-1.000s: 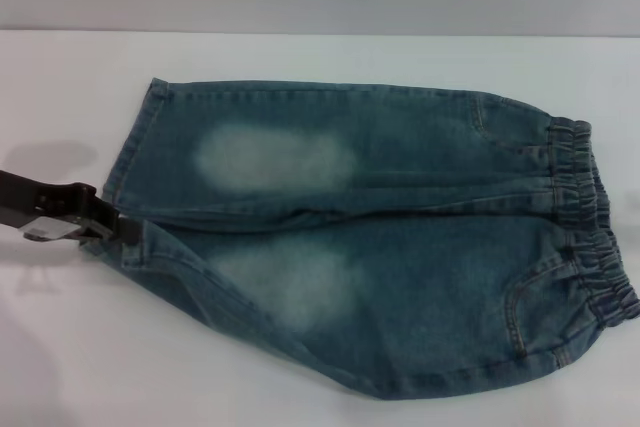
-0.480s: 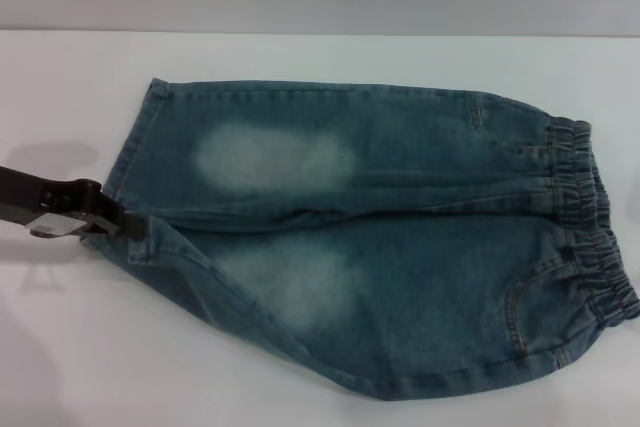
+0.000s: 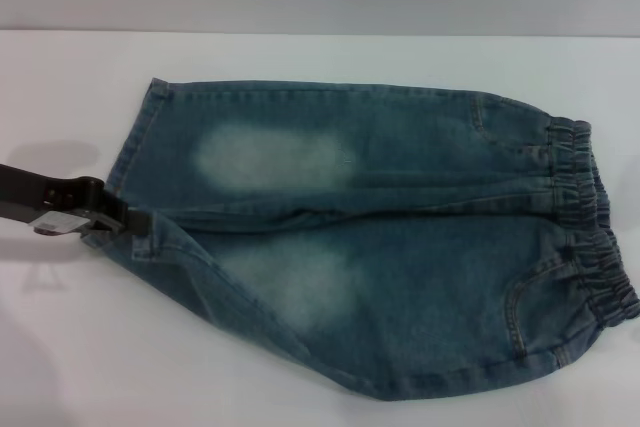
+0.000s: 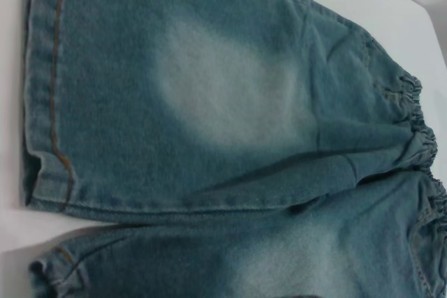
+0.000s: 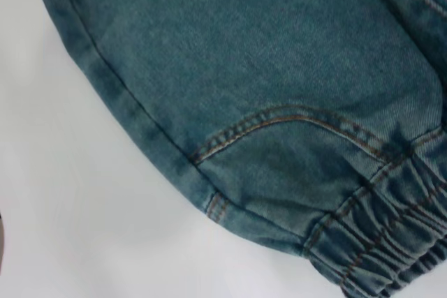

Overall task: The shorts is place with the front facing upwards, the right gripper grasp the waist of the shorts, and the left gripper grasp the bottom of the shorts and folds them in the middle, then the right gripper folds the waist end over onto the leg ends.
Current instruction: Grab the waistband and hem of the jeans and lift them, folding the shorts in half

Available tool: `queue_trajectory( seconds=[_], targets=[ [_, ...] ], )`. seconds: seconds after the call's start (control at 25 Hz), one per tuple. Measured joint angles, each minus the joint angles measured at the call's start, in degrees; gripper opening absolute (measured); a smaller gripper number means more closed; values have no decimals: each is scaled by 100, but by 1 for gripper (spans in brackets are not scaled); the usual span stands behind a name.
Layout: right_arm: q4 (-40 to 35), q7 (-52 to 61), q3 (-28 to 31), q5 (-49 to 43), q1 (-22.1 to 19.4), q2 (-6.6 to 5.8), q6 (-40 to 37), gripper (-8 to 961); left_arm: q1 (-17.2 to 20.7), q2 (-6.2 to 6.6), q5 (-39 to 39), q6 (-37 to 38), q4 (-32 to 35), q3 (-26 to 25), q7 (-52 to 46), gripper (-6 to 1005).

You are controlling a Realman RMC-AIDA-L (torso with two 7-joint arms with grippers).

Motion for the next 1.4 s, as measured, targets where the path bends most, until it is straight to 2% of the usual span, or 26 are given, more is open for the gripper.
queue_trajectory(
  seconds=[0.24,0.72,1.4],
  targets=[
    [276,0,-26,-131,111,47,258,610,5,-7,-26,-20,-3,0,9,18],
    [637,-7,-173,-224,223,60,586,610,-45,-11,-85,-27,3,0,-35,17],
    [776,-67,-55,-64,259,126,675,609,-34,6,-165,5,19,-1,10,17]
  ],
)
